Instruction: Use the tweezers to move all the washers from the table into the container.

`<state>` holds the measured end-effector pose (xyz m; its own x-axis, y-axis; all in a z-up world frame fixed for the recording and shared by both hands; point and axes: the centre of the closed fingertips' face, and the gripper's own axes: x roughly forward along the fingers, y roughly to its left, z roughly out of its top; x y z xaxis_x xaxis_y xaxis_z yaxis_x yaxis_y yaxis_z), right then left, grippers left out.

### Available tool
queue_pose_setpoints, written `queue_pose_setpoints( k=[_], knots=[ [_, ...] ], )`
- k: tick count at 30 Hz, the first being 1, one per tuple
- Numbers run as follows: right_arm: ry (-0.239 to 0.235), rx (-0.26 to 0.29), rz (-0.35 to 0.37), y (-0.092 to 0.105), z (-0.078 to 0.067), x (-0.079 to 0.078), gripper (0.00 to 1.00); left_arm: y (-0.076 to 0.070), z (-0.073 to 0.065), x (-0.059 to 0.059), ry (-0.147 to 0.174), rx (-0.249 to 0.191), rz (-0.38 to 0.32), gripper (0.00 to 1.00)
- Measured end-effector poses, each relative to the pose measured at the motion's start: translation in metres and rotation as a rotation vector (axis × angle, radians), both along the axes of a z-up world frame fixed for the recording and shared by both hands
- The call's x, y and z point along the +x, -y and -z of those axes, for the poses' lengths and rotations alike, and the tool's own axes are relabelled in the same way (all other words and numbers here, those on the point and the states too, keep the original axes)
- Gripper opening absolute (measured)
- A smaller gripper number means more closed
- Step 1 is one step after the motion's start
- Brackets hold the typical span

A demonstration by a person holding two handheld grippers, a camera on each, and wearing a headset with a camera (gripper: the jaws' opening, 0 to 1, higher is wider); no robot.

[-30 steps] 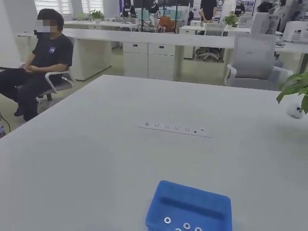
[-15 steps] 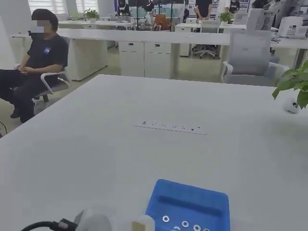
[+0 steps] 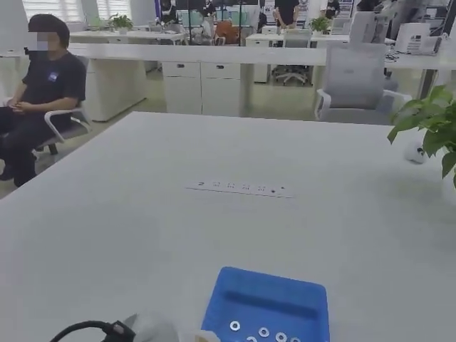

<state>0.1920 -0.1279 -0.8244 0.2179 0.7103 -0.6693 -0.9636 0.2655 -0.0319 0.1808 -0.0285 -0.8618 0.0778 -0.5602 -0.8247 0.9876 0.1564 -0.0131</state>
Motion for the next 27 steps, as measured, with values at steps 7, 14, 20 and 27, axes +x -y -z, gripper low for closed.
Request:
queue_pose_setpoints(
  k=[7,14,20,27],
  knots=[
    [0.027,0.015,0.060,0.032,-0.010,0.012,0.22,0.001,0.013,0.002,-0.020,0.031,0.026,0.00],
    [0.018,0.106,0.141,0.041,-0.024,0.015,0.25,-0.001,0.011,0.003,-0.023,0.032,0.024,0.00],
    [0.035,0.149,0.175,0.040,-0.035,0.018,0.34,-0.004,0.006,0.007,-0.024,-0.010,-0.054,0.01],
    [0.041,0.262,0.285,0.050,-0.051,0.023,0.49,-0.018,-0.027,0.020,0.053,-0.135,-0.275,0.24]
  ],
)
